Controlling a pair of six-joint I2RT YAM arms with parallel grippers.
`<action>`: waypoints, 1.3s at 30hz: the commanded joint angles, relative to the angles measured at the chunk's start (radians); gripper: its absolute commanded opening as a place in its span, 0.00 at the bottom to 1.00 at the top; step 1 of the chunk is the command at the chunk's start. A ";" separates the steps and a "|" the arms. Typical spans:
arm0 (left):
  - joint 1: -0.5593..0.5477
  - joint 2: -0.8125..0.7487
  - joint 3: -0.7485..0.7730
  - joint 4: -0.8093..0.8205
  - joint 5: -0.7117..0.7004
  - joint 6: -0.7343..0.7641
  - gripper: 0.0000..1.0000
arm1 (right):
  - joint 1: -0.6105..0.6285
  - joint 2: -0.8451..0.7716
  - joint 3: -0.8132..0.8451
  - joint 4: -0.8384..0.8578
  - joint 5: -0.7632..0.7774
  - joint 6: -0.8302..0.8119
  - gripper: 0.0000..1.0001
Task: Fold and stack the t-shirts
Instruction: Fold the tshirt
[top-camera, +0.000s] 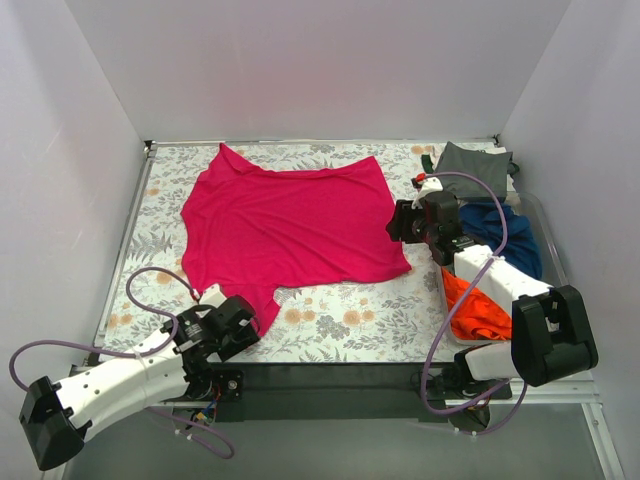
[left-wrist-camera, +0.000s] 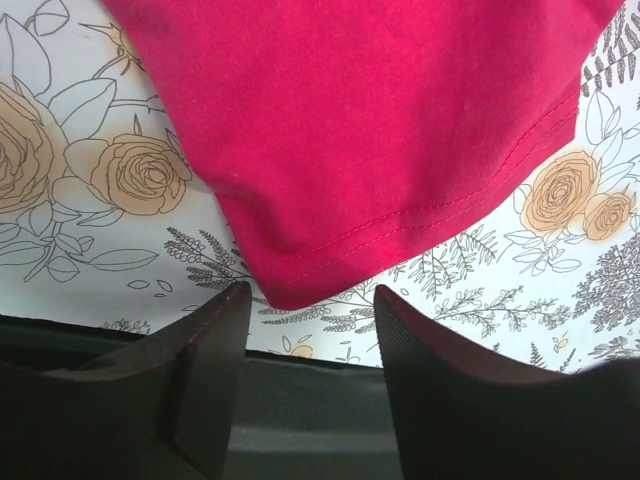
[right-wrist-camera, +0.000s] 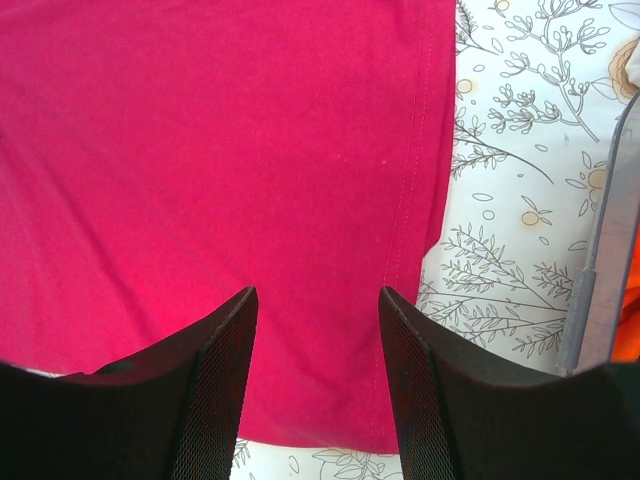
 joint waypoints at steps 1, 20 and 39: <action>-0.003 0.019 -0.032 0.032 0.020 -0.364 0.46 | -0.004 -0.003 -0.013 0.041 -0.012 -0.002 0.47; -0.003 0.091 0.146 0.071 -0.167 -0.200 0.00 | -0.005 -0.025 -0.032 0.041 0.015 -0.002 0.47; 0.052 0.246 0.271 0.470 -0.317 0.210 0.00 | -0.004 -0.152 -0.154 -0.051 0.031 0.038 0.47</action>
